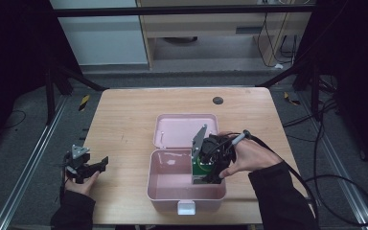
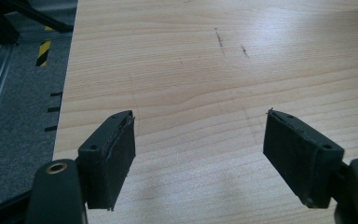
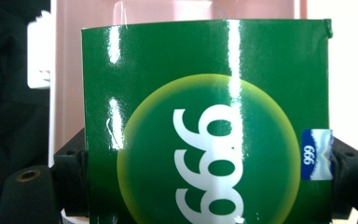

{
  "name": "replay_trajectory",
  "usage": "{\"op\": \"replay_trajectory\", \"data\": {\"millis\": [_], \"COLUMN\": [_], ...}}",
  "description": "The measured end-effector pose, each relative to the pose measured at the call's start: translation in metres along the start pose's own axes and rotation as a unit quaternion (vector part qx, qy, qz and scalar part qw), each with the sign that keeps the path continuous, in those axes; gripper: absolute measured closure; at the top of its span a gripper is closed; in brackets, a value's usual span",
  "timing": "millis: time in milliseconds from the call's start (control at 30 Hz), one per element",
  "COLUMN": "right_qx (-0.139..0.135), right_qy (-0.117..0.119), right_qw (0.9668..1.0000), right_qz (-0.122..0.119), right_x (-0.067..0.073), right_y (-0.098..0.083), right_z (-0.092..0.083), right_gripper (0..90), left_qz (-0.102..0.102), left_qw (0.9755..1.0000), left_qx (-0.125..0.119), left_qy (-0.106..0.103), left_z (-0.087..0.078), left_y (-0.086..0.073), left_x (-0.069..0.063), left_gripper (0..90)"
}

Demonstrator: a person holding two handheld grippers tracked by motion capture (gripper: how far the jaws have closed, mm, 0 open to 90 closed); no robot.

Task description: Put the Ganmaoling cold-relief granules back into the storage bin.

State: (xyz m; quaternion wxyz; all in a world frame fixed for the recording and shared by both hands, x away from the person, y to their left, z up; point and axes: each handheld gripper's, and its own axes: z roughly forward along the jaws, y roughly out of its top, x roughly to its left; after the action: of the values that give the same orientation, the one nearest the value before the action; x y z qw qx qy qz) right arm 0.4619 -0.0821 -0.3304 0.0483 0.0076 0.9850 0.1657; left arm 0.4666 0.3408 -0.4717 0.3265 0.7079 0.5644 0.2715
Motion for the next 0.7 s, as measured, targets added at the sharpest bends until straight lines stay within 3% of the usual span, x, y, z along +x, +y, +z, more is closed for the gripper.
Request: {"op": "replay_trajectory", "data": {"millis": [700], "right_qx": [0.020], "right_qy": [0.018], "right_qw": [0.9996], "right_qz": [0.011], "right_x": [0.001], "right_y": [-0.010], "right_z": [0.033], "right_gripper": [15.8], "left_qz": [0.000], "left_qw": [1.0000], "left_qx": [0.000], "left_qy": [0.000], "left_z": [0.000], "left_y": [0.000], "left_x": [0.000], "left_gripper": [24.3]}}
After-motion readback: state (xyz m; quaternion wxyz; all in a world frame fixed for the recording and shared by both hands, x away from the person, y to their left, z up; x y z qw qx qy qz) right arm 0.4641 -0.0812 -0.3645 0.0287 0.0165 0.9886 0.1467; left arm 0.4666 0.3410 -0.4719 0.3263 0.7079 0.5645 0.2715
